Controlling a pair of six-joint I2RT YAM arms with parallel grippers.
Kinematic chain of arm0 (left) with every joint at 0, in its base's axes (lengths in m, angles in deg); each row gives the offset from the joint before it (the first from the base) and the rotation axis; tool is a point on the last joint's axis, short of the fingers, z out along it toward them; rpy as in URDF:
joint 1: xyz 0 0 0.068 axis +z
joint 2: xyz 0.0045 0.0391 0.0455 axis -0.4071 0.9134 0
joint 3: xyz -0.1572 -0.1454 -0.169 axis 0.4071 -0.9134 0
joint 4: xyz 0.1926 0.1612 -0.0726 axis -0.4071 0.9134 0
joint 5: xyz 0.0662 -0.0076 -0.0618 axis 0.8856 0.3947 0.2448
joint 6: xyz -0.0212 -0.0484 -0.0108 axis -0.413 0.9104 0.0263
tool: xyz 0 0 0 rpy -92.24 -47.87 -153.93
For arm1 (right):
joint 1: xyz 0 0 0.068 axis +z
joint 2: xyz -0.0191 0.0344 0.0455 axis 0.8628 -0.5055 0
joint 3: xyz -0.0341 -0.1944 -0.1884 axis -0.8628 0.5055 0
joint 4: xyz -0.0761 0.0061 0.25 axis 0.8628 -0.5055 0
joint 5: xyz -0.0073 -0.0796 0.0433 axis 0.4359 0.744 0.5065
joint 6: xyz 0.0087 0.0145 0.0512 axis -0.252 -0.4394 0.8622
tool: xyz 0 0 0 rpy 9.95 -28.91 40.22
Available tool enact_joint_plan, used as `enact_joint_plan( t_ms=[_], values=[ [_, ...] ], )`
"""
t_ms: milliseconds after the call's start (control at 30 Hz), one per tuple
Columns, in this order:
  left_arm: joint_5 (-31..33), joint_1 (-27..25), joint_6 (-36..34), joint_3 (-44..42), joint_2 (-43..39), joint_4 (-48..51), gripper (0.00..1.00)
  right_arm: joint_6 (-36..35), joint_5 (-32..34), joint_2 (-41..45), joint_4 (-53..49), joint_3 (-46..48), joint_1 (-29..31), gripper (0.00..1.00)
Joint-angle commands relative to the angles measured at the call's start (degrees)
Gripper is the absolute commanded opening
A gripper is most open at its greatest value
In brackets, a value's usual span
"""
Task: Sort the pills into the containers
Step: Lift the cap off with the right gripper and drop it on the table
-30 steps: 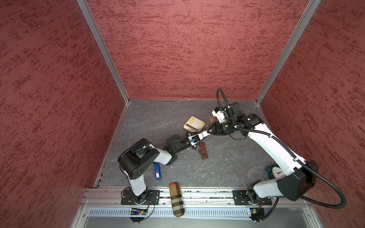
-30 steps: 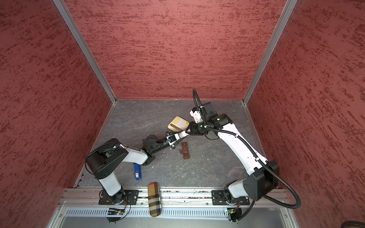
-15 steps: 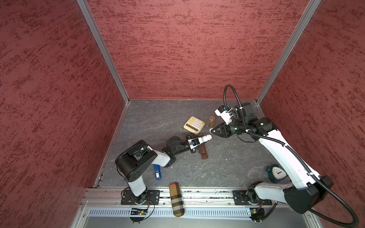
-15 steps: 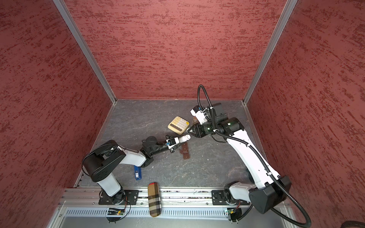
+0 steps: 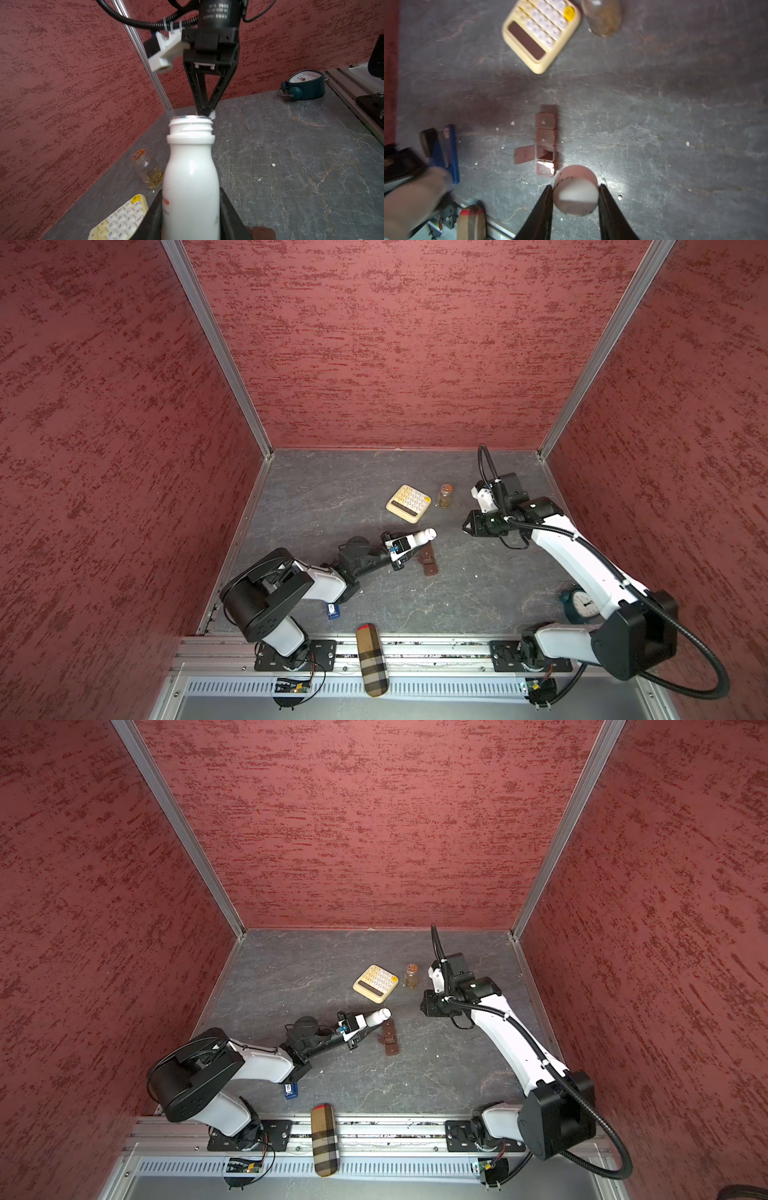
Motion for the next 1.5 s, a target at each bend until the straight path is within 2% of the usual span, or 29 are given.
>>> enact_joint_plan(
  t_ms=[0,133,467,867,1333,1467],
  values=[
    [2.65,-0.96,0.96,-1.28,-2.99,1.45,0.0,4.88,7.34,-1.4,7.16,3.87,-0.15,0.35],
    [3.7,-1.74,0.88,-2.38,-5.67,3.04,0.0,6.22,11.17,-4.3,11.24,7.43,-0.15,0.35],
    [6.06,-3.68,0.69,-4.13,-10.25,6.24,0.0,6.95,13.71,-13.42,18.91,8.87,-0.15,0.38],
    [6.98,-4.31,0.84,-5.22,-10.9,7.31,0.0,5.37,15.17,-19.66,20.22,7.05,-0.12,0.42],
    [6.95,-4.51,0.95,-4.72,-12.38,10.12,0.0,6.06,13.6,-13.64,16.38,3.86,-0.16,0.49],
    [7.88,-4.95,0.54,-2.98,-13.83,16.28,0.0,6.07,11.09,-9.6,16.01,3.51,-0.16,0.5]
  ],
)
